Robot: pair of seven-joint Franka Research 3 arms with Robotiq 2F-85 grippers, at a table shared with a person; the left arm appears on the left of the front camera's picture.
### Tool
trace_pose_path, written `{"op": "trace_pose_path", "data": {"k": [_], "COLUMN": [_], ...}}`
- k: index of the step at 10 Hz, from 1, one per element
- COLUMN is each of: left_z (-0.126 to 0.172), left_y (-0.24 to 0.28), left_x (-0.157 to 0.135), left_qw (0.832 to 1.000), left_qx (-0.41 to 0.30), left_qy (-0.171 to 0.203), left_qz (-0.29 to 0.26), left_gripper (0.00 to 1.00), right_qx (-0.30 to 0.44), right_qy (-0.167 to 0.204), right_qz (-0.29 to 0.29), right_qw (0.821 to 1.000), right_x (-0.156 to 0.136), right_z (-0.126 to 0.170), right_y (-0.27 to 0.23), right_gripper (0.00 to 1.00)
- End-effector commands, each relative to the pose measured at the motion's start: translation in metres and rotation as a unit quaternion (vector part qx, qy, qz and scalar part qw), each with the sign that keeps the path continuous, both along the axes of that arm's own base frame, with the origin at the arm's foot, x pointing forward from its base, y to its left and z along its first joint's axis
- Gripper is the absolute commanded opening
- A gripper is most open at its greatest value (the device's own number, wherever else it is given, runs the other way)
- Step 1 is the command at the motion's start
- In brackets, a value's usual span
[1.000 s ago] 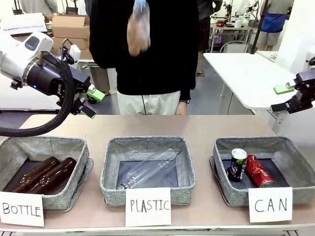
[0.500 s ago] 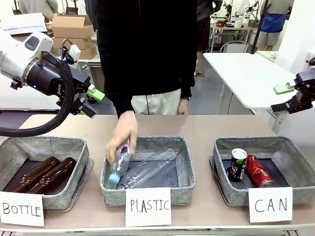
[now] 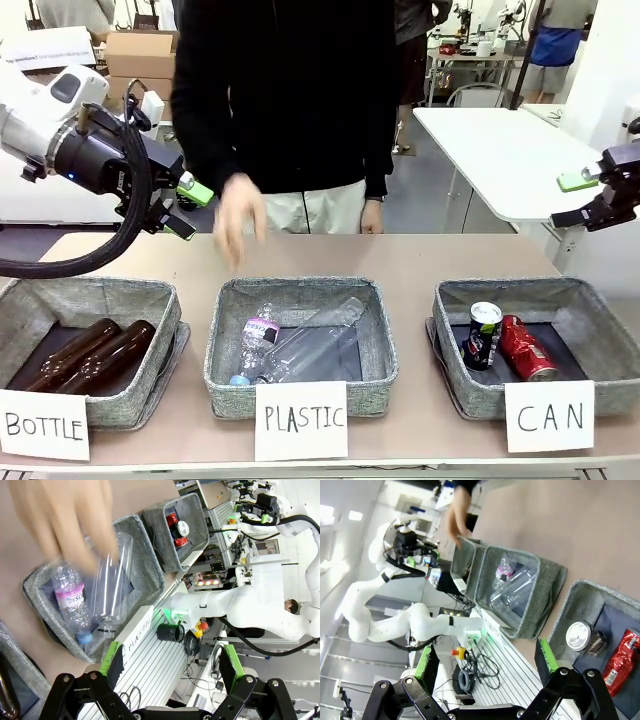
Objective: Sort the can waste into the basket.
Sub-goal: Pick up the can waste from the table and place it in the right Fabric basket.
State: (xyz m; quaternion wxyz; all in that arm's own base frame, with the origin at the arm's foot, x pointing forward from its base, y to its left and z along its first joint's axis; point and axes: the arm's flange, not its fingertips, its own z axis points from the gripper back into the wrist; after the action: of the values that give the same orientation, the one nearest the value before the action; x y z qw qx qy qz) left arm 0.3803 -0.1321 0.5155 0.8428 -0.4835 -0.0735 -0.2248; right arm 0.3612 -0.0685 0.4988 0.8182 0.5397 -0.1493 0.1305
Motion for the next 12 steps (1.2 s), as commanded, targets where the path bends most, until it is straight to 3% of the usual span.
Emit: {"op": "trace_pose_path", "data": {"k": [1, 12], "left_z": [0.0029, 0.0029], "left_y": [0.0025, 0.0025], "left_x": [-0.0015, -0.0015], "left_qw": [1.0, 1.0], "left_qx": [0.005, 0.005], "left_qy": [0.004, 0.004], "left_qz": [-0.004, -0.004], "left_gripper": [1.0, 1.0], "right_qx": [-0.001, -0.001], "right_qy": [0.01, 0.01], "right_qz": [-0.005, -0.005], "right_qw": [1.0, 1.0], "right_x": [-0.0024, -0.0024], "right_z": [0.0028, 0.0028], "right_y": [0.0007, 0.0007], "right_gripper": [1.0, 1.0]}}
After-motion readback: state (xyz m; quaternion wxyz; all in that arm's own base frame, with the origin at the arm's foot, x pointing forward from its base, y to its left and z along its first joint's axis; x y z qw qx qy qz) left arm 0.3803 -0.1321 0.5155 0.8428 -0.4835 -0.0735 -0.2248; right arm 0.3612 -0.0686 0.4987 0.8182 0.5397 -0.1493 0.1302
